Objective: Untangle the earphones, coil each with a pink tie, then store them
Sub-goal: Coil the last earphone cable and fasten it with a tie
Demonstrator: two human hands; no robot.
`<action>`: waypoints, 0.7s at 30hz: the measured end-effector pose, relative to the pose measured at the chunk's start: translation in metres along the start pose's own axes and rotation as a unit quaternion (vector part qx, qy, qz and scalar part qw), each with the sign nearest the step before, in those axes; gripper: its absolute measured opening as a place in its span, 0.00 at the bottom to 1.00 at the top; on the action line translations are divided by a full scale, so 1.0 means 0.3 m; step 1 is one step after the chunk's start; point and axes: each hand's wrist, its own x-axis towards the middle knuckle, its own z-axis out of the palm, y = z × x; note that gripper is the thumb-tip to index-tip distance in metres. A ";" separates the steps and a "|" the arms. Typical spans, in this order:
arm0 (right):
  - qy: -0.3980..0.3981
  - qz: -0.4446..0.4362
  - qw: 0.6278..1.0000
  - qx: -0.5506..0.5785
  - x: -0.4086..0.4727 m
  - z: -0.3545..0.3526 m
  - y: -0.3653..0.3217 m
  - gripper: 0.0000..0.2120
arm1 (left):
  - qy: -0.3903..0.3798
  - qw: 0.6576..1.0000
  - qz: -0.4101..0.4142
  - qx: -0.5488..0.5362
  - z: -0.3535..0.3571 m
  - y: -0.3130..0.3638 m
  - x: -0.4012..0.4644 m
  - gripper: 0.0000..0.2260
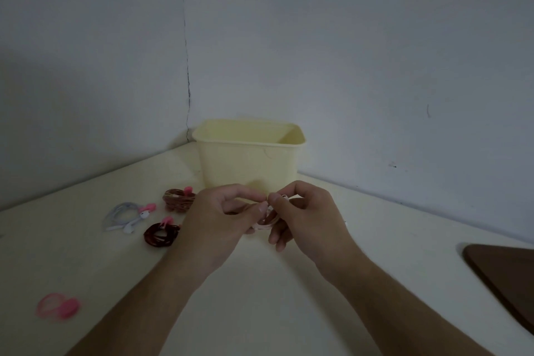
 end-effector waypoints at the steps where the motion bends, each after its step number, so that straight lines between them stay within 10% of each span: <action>1: -0.004 0.005 1.000 0.005 0.000 -0.001 0.000 0.11 | 0.005 1.000 0.006 0.008 0.001 -0.005 0.003 0.03; 14: -0.042 0.067 0.996 0.047 -0.016 -0.004 -0.037 0.10 | 0.040 0.993 0.060 0.097 0.005 -0.033 -0.001 0.10; 21: 0.119 -0.028 0.982 -0.144 0.002 -0.005 -0.023 0.11 | 0.055 0.995 0.037 0.070 0.019 -0.039 0.005 0.09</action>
